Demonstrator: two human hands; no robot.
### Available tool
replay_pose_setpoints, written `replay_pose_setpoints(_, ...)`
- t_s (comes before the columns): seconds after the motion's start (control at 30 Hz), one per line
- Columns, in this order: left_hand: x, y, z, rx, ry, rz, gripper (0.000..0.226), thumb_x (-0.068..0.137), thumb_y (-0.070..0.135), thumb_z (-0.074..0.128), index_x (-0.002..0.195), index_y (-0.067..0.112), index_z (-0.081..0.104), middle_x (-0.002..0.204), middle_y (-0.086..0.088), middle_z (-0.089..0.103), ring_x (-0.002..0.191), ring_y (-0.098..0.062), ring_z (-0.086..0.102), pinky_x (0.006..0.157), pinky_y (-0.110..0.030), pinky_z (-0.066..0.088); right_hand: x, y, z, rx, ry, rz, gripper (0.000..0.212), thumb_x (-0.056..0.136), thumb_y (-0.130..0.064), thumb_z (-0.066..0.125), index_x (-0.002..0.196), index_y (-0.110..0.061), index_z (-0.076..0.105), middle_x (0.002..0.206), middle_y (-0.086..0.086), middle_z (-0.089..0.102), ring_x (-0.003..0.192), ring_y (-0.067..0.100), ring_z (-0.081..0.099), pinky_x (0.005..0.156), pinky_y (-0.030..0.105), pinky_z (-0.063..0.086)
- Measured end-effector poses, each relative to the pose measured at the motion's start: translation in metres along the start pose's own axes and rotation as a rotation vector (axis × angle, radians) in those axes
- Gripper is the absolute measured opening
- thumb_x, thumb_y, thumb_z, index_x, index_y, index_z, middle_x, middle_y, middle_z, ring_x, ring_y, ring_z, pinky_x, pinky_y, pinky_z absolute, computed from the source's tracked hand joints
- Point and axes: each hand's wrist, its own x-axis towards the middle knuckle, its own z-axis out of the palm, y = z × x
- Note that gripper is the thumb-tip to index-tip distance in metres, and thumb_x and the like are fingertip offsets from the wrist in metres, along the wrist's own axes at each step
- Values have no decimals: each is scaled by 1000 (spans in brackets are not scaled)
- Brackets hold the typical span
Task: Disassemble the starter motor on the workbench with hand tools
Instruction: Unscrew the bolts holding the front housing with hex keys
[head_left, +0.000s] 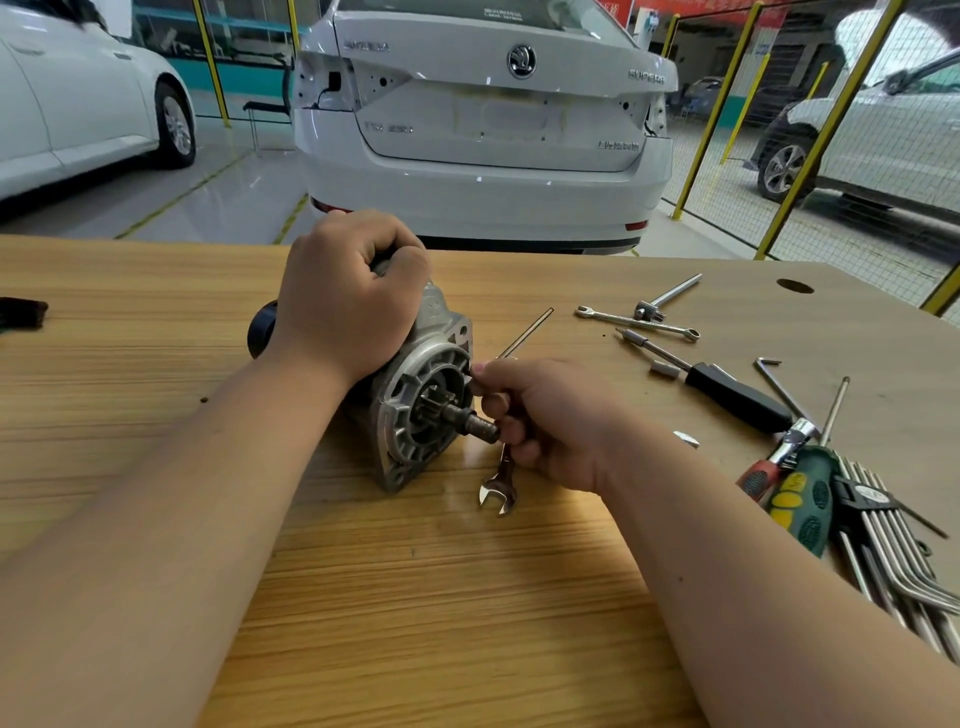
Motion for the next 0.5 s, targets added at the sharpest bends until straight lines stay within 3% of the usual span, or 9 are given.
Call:
replay_pose_setpoints(0.23, -2, 2, -1, 35, 40, -23, 30, 78, 22, 46, 70, 6, 70, 70, -4, 66, 81, -12, 55, 70, -15, 37, 3, -4, -5, -168, -37, -125, 18, 94, -22, 59, 79, -13, 62, 55, -4, 51, 43, 8, 40, 40, 21, 31)
replay_pose_setpoints(0.33, -2, 4, 0, 42, 37, -42, 30, 78, 22, 46, 70, 6, 70, 70, -4, 66, 82, -13, 55, 70, -17, 38, 2, -3, -7, -532, 75, -385, 25, 91, -26, 63, 68, -17, 60, 56, -7, 54, 47, 7, 44, 49, 26, 39)
replay_pose_setpoints(0.4, -2, 4, 0, 46, 39, -49, 29, 79, 21, 46, 71, 7, 70, 71, -3, 66, 83, -17, 57, 71, -22, 40, 1, -3, -7, -718, 147, -546, 31, 90, -27, 65, 62, -20, 53, 49, -13, 49, 44, 2, 40, 46, 15, 34)
replay_pose_setpoints(0.5, -2, 4, -1, 54, 28, -41, 29, 79, 21, 46, 73, 7, 71, 72, 0, 65, 84, -17, 57, 73, -25, 41, -3, -5, -7, -938, 203, -729, 31, 89, -24, 67, 64, -26, 49, 59, -14, 51, 54, 3, 45, 47, 14, 33)
